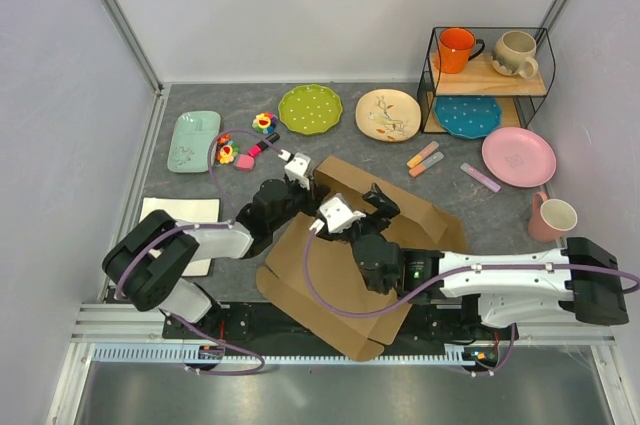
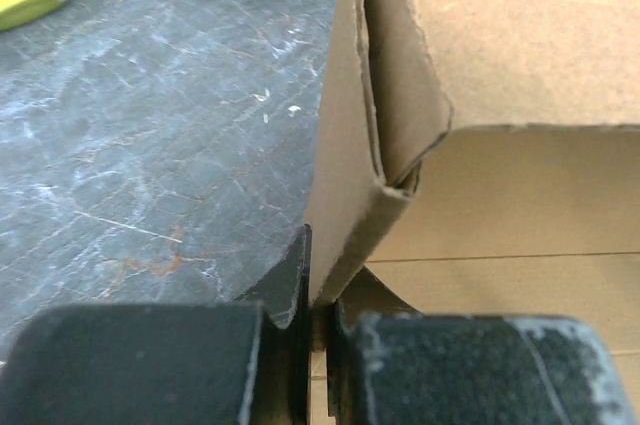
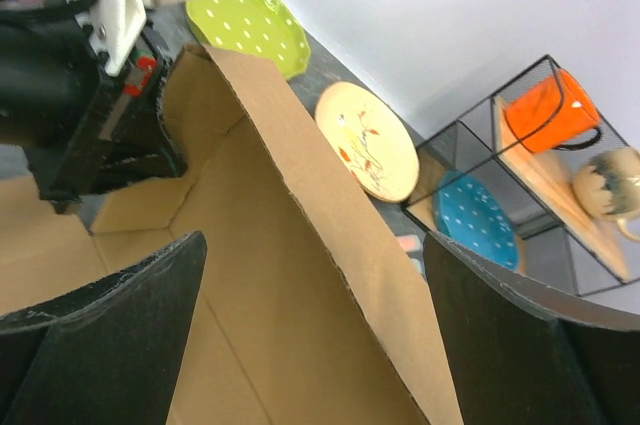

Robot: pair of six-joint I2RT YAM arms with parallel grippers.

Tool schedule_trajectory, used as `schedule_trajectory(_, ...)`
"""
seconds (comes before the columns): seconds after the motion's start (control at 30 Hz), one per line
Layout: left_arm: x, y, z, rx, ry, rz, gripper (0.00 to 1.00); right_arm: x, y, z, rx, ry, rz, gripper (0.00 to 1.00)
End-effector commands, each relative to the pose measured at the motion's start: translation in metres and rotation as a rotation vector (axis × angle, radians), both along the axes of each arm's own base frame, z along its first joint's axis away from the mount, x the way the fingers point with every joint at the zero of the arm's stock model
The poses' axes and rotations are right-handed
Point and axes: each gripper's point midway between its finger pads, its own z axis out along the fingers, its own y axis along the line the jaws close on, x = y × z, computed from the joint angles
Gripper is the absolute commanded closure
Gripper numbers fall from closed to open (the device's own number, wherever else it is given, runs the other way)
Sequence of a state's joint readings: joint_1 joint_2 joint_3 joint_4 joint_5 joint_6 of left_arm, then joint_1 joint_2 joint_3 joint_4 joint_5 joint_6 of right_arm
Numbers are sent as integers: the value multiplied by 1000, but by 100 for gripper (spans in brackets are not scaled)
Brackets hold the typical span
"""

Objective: Fold the paper box

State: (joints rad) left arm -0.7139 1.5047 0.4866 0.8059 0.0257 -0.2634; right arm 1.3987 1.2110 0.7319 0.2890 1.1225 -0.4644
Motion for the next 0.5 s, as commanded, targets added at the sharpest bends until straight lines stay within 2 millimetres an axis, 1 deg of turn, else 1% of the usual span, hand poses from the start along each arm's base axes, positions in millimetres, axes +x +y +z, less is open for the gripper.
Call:
schedule_trajectory(0.0, 19, 13, 30, 30, -84, 109, 98, -6, 11, 41, 279, 36, 51, 3)
schedule_trajectory(0.07, 19, 19, 31, 41, -81, 138, 98, -8, 10, 58, 378, 43, 53, 3)
schedule_trajectory(0.1, 20, 26, 28, 52, -81, 169, 98, -9, 10, 65, 414, 46, 61, 3)
schedule_trajectory(0.13, 20, 30, 32, 48, -89, 185, 98, -10, 10, 75, 468, 49, 71, 3)
schedule_trajectory(0.17, 21, 34, 33, 50, -95, 207, 98, -12, 7, 86, 514, 48, 83, 3)
schedule_trajectory(0.2, 22, 44, 30, 65, -93, 258, 98, -13, 7, 94, 548, 50, 99, 3)
schedule_trajectory(0.27, 23, 55, 32, 69, -99, 304, 98, -14, 0, 108, 637, 49, 89, 4)
schedule_trajectory(0.3, 24, 65, 28, 83, -96, 355, 98, -12, -5, 111, 656, 48, 60, 7)
schedule_trajectory(0.33, 24, 71, 24, 93, -83, 385, 98, -6, -11, 112, 666, 47, 31, 11)
schedule_trajectory(0.4, 26, 84, 19, 90, -52, 468, 98, 2, -10, 105, 680, 72, -5, 21)
schedule_trajectory(0.43, 25, 87, 13, 103, -31, 483, 98, 9, -12, 98, 667, 77, -26, 35)
schedule_trajectory(0.47, 24, 89, 9, 105, -18, 495, 98, 12, -10, 92, 658, 84, -28, 42)
